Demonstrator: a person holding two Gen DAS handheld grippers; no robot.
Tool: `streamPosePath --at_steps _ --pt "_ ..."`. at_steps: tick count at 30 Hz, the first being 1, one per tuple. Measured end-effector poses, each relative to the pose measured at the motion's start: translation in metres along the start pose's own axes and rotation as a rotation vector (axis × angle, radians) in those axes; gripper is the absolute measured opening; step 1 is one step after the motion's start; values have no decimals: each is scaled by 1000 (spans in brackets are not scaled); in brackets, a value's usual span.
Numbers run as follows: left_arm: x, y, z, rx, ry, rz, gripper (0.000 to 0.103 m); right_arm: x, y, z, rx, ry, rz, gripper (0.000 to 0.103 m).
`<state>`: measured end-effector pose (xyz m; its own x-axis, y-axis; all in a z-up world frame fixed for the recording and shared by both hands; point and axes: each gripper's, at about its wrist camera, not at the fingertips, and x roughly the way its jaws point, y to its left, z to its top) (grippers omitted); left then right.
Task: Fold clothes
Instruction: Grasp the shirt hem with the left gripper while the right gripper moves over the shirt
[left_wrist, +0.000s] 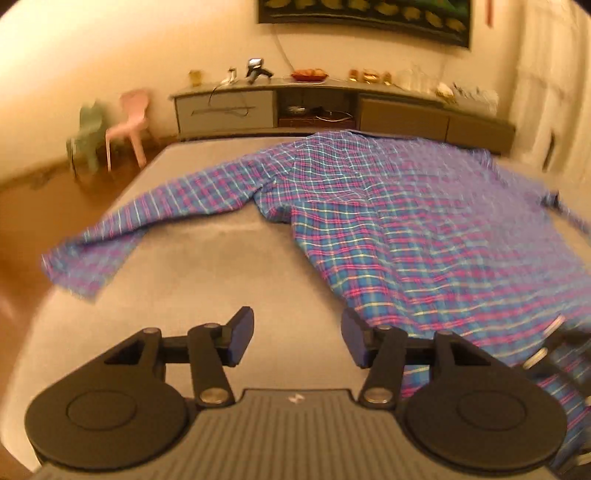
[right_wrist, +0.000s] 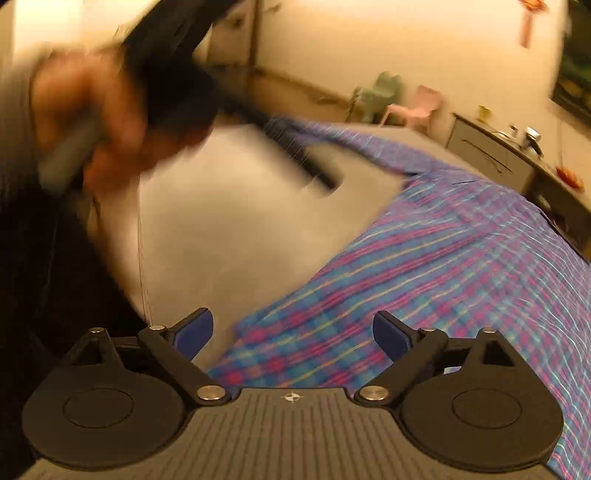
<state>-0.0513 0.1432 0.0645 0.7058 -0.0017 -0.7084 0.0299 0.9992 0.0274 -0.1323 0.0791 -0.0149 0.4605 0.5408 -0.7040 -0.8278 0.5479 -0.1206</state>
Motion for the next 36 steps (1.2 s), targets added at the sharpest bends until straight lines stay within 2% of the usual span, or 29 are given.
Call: streamPosePath --at_steps 2,3,4,7,9,11,14,19,24,28,29,30,31,32,33,34,35,36 --pt "-2 -1 -6 -38 8 -26 53 6 -7 -4 10 14 -10 59" --pt "-3 -2 -10 -57 12 -39 53 6 -15 -2 36 13 -21 25" --pt "-4 -2 -13 -76 16 -53 53 2 -23 -2 57 3 -41 7" --pt "-4 -8 -23 -113 31 -91 58 -18 -54 -3 151 -61 -84 7" --pt "-1 -14 -29 -121 44 -136 63 -28 -73 -8 271 -105 -64 7" --pt "3 -20 -30 -154 54 -214 66 -36 -93 -16 395 -145 -32 7" --pt "11 -22 -28 -269 60 -330 78 -47 -126 -31 577 -194 38 7" --pt "36 -23 -26 -484 61 -514 81 -67 -136 -64 796 -229 120 7" --pt "52 -25 -27 -667 45 -631 86 -59 -160 -75 923 -252 156 8" --pt "58 -26 -24 -696 29 -636 85 -56 -159 -71 912 -247 214 10" --pt "60 -27 -24 -693 30 -621 76 -56 -156 -70 905 -244 228 10" --pt "59 -27 -23 -677 22 -608 48 -56 -153 -69 895 -239 235 10" --pt "58 -28 -23 -661 14 -594 30 -56 -151 -68 885 -233 237 10" --pt "55 -28 -21 -636 4 -575 9 -56 -150 -67 877 -226 232 10" --pt "42 -27 -19 -611 -40 -530 2 -57 -151 -68 878 -223 222 13" --pt "24 -25 -17 -585 -98 -502 1 -60 -153 -70 887 -224 210 20" --pt "0 -20 -17 -570 -170 -508 1 -63 -155 -72 896 -225 197 25" --pt "-25 -13 -17 -556 -243 -516 1 -65 -157 -74 905 -226 184 43"
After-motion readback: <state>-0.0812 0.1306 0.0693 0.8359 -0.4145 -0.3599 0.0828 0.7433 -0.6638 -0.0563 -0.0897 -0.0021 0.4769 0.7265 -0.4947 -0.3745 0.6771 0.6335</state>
